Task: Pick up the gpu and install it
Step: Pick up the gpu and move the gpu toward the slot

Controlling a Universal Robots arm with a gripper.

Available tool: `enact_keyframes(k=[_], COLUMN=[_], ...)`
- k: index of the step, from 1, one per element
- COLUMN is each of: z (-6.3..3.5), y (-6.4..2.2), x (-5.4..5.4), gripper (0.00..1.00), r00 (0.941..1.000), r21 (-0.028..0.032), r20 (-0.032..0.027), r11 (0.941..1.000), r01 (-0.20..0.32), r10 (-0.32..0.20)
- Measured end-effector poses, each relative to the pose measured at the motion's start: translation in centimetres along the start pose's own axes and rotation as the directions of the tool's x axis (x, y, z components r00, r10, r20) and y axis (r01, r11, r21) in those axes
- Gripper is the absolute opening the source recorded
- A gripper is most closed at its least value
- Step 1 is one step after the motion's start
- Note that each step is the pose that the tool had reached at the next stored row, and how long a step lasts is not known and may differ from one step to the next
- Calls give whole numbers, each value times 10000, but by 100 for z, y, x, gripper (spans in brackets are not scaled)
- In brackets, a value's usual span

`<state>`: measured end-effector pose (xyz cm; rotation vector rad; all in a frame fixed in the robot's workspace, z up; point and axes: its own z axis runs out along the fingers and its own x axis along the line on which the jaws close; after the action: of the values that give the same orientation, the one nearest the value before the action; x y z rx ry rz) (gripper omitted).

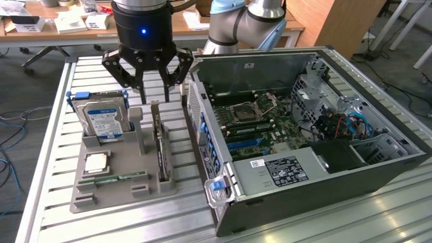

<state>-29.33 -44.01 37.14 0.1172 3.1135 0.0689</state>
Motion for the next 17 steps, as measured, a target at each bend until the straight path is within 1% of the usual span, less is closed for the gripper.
enact_keyframes(k=[7,17], z=[-2,8], y=[-3,-4], x=[44,49], gripper=[47,47], r00=[10000,10000], r21=[-1,-2], r20=[17,18], r11=[10000,10000], r01=[1,1], r10=[-1,-1])
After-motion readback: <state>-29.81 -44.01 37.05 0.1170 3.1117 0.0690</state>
